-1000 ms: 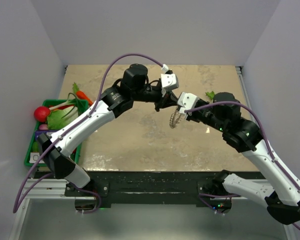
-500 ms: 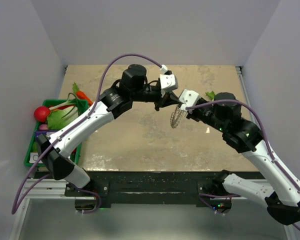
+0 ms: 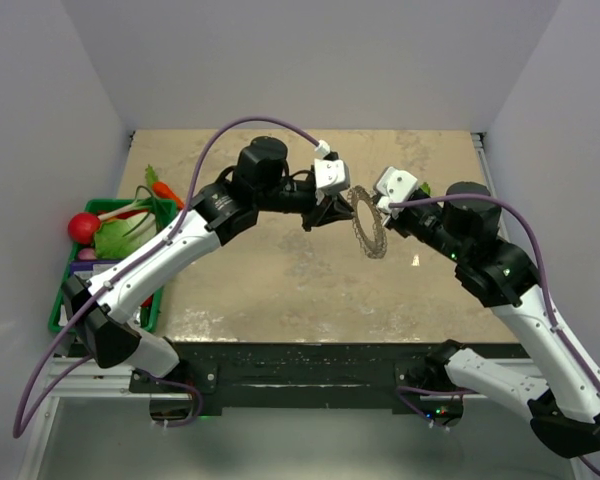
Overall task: Remove the keys from the keyring
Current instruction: Remove the key from the keyring.
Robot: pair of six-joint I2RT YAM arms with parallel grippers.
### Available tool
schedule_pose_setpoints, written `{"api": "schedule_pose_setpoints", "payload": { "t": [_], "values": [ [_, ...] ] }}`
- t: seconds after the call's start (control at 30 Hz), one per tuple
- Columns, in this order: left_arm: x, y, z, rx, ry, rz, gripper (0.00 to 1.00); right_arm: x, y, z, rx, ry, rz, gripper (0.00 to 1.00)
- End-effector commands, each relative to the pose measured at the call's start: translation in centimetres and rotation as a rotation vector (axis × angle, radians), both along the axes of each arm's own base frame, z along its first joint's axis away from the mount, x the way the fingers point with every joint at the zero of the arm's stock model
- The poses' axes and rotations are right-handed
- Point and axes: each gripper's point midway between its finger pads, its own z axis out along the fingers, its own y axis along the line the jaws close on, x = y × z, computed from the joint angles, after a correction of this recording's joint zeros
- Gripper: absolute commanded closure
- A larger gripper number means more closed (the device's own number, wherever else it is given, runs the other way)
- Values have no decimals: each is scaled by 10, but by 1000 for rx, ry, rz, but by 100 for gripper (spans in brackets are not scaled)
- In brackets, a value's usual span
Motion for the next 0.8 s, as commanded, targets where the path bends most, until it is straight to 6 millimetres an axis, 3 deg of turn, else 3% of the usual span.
{"api": "schedule_pose_setpoints", "payload": {
  "t": [0.0,0.3,0.77],
  "values": [
    [-3,2,7,-14,-10,-11,78,0,3,41,82,-97,12,100],
    [1,-4,20,-36,4,-10,57,0,3,34,73,-92,12,100],
    [10,-16,31,-54,17,-12,53,-1,11,21,62,-62,51,100]
  ]
}}
